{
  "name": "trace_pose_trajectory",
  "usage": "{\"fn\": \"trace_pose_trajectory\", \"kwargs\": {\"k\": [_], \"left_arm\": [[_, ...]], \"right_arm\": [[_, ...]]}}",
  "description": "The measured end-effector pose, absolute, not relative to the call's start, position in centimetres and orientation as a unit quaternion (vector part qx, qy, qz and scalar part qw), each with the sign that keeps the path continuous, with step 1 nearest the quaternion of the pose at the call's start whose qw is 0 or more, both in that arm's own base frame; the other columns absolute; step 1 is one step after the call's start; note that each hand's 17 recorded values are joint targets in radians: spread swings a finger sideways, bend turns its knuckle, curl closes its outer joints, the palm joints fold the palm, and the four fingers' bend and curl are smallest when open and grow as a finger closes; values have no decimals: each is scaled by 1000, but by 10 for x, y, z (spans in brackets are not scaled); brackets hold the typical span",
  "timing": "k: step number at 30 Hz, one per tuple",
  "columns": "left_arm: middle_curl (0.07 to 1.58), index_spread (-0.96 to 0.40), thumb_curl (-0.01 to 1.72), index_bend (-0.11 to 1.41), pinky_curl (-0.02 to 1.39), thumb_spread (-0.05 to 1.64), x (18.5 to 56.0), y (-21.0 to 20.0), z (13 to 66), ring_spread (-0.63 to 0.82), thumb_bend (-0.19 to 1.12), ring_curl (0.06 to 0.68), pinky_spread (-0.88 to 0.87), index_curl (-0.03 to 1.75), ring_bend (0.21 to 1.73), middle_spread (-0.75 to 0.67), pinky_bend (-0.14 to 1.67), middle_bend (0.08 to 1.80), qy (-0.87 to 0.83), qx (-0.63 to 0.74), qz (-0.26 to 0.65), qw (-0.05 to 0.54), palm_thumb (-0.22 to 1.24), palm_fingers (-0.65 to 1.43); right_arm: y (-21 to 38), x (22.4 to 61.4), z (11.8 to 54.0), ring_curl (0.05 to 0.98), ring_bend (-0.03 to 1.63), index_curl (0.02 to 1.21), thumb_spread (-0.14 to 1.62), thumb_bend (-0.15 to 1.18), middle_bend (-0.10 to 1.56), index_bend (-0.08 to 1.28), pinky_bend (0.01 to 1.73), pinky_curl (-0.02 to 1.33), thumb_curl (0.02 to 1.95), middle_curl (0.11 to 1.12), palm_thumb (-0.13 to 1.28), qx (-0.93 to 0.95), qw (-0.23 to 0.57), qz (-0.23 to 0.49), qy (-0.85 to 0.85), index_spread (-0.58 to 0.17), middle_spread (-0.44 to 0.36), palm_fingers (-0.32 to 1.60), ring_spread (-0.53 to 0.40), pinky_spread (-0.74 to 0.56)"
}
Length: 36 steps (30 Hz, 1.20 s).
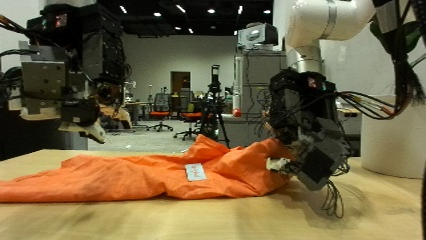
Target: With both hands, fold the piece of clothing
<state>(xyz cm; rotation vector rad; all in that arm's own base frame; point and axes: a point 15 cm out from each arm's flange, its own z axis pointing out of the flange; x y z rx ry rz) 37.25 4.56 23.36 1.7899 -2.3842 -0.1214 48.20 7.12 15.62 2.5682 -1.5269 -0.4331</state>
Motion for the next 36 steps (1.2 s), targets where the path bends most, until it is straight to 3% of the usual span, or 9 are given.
{"fn": "trace_pose_trajectory", "kwargs": {"k": [7, 13, 18, 26, 31, 36], "left_arm": [[348, 12, 332, 159, 299, 1229, 372, 50, 233, 347, -15, 237, 307, 308, 468, 164, 333, 196, -796, 598, -43, 78, 516, 123], [348, 12, 328, 158, 303, 1228, 372, 54, 235, 348, -15, 233, 303, 304, 472, 151, 330, 197, -798, 597, -48, 74, 518, 126], [348, 12, 326, 159, 305, 1228, 370, 60, 234, 346, -15, 230, 304, 303, 471, 139, 329, 197, -800, 593, -58, 71, 518, 129], [344, 12, 323, 163, 306, 1231, 358, 79, 240, 339, -14, 226, 308, 306, 475, 122, 330, 189, -797, 596, -63, 74, 526, 123], [346, 12, 325, 163, 307, 1235, 341, 108, 240, 337, -8, 223, 308, 306, 471, 103, 328, 197, -785, 612, -59, 78, 545, 130], [351, 12, 326, 157, 306, 1238, 321, 141, 239, 322, -11, 221, 299, 304, 471, 86, 323, 202, -770, 630, -50, 83, 565, 138]], "right_arm": [[52, 437, 155, 571, 1196, 752, 1177, 170, 1114, 859, 1121, 501, 510, 708, 1067, 844, 64, -173, -504, -333, -187, 1272, -243, -366], [24, 395, 170, 647, 1302, 828, 1222, 179, 1244, 975, 1273, 614, 563, 768, 1097, 836, 56, -178, -517, -313, -164, 1134, -246, -305], [-12, 362, 184, 697, 1341, 868, 1243, 171, 1307, 1019, 1312, 687, 605, 787, 1104, 822, 47, -172, -541, -299, -143, 1078, -241, -258], [-75, 341, 218, 737, 1342, 893, 1242, 151, 1341, 1039, 1308, 760, 659, 790, 1114, 797, 47, -156, -582, -286, -128, 1062, -240, -229], [-77, 354, 267, 758, 1335, 904, 1244, 130, 1350, 1046, 1288, 803, 692, 786, 1108, 800, 35, -127, -585, -281, -122, 1058, -243, -220], [-23, 381, 323, 774, 1326, 910, 1246, 115, 1355, 1045, 1268, 838, 719, 782, 1105, 832, 26, -90, -547, -278, -119, 1057, -245, -217]]}}
